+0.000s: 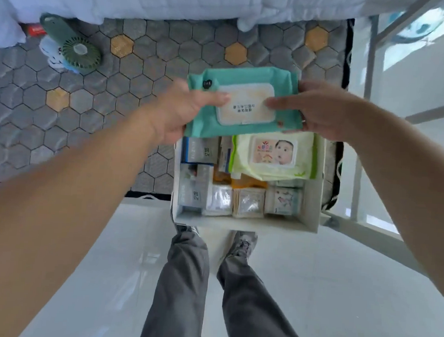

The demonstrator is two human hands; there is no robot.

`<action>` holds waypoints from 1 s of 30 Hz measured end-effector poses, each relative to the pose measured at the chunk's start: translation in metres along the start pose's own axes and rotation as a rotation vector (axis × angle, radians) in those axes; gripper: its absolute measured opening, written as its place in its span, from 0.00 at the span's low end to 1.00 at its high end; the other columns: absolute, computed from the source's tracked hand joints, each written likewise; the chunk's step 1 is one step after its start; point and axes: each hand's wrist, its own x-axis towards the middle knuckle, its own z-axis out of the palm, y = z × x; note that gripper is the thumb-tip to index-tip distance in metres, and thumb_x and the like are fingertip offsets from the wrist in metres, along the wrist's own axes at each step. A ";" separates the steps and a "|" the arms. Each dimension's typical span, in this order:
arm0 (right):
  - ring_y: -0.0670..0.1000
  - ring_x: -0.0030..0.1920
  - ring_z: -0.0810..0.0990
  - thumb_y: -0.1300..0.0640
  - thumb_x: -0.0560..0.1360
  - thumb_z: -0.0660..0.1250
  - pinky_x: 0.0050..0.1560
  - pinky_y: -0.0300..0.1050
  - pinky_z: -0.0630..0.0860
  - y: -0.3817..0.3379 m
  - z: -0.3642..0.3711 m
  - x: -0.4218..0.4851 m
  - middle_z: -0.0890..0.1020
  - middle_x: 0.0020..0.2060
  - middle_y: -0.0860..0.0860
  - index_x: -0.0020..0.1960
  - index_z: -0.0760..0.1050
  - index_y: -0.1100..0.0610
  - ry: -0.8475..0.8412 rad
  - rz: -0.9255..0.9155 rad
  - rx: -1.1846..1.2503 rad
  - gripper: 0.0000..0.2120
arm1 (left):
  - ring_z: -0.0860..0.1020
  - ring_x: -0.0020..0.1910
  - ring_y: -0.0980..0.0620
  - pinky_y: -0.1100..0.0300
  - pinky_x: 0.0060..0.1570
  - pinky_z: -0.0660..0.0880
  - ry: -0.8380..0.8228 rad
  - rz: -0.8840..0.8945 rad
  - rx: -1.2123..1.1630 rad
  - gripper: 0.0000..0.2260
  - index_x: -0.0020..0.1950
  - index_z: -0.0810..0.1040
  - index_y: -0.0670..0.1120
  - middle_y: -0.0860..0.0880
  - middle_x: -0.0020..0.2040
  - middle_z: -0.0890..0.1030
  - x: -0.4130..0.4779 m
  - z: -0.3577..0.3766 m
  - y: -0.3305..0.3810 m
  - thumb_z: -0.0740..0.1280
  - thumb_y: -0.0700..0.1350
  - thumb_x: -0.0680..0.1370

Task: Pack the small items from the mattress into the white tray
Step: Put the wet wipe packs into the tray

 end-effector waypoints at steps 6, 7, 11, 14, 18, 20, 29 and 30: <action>0.54 0.50 0.87 0.50 0.66 0.79 0.56 0.55 0.83 0.065 0.003 -0.052 0.88 0.49 0.53 0.56 0.81 0.58 -0.050 0.191 -0.223 0.23 | 0.85 0.55 0.45 0.52 0.50 0.83 -0.092 -0.144 0.166 0.19 0.62 0.79 0.38 0.43 0.55 0.86 -0.053 0.027 -0.057 0.76 0.39 0.72; 0.54 0.48 0.88 0.51 0.68 0.79 0.52 0.53 0.85 0.077 0.008 -0.058 0.88 0.48 0.54 0.54 0.81 0.58 -0.057 0.222 -0.259 0.20 | 0.85 0.53 0.45 0.53 0.48 0.84 -0.058 -0.162 0.289 0.19 0.59 0.79 0.39 0.44 0.53 0.86 -0.058 0.032 -0.067 0.78 0.41 0.71; 0.52 0.42 0.87 0.49 0.68 0.81 0.40 0.49 0.86 0.115 0.029 -0.067 0.86 0.45 0.53 0.52 0.78 0.56 0.043 0.290 -0.362 0.20 | 0.82 0.53 0.46 0.47 0.52 0.82 0.078 -0.193 0.702 0.28 0.62 0.78 0.44 0.48 0.58 0.81 -0.057 0.048 -0.101 0.83 0.47 0.65; 0.52 0.42 0.85 0.44 0.69 0.79 0.41 0.49 0.85 0.130 0.036 -0.070 0.84 0.45 0.53 0.54 0.76 0.57 0.137 0.253 -0.508 0.23 | 0.78 0.56 0.47 0.51 0.53 0.77 0.166 -0.134 0.869 0.34 0.67 0.75 0.46 0.48 0.62 0.79 -0.052 0.060 -0.112 0.83 0.52 0.65; 0.56 0.45 0.78 0.45 0.71 0.78 0.41 0.48 0.74 0.140 0.045 -0.072 0.81 0.49 0.56 0.59 0.75 0.61 0.287 0.136 -0.685 0.26 | 0.77 0.55 0.47 0.51 0.55 0.76 0.260 -0.069 0.893 0.31 0.65 0.75 0.45 0.46 0.61 0.79 -0.047 0.068 -0.119 0.82 0.51 0.66; 0.56 0.45 0.74 0.47 0.72 0.77 0.42 0.47 0.70 0.143 0.053 -0.075 0.77 0.47 0.55 0.61 0.73 0.62 0.333 0.108 -0.757 0.27 | 0.76 0.52 0.48 0.55 0.50 0.74 0.304 -0.043 0.938 0.29 0.64 0.76 0.45 0.46 0.60 0.80 -0.046 0.070 -0.124 0.82 0.51 0.68; 0.64 0.68 0.71 0.30 0.73 0.66 0.62 0.60 0.72 0.141 0.074 -0.060 0.74 0.65 0.61 0.72 0.69 0.54 0.557 -0.392 -1.149 0.37 | 0.75 0.58 0.44 0.51 0.53 0.77 0.499 0.367 1.279 0.44 0.74 0.61 0.46 0.43 0.64 0.71 -0.040 0.075 -0.130 0.81 0.56 0.66; 0.67 0.75 0.63 0.28 0.73 0.62 0.69 0.66 0.67 0.141 0.077 -0.053 0.71 0.70 0.64 0.77 0.63 0.51 0.501 -0.402 -1.159 0.40 | 0.76 0.58 0.44 0.50 0.53 0.78 0.454 0.442 1.283 0.45 0.77 0.59 0.47 0.43 0.66 0.69 -0.040 0.075 -0.131 0.80 0.53 0.68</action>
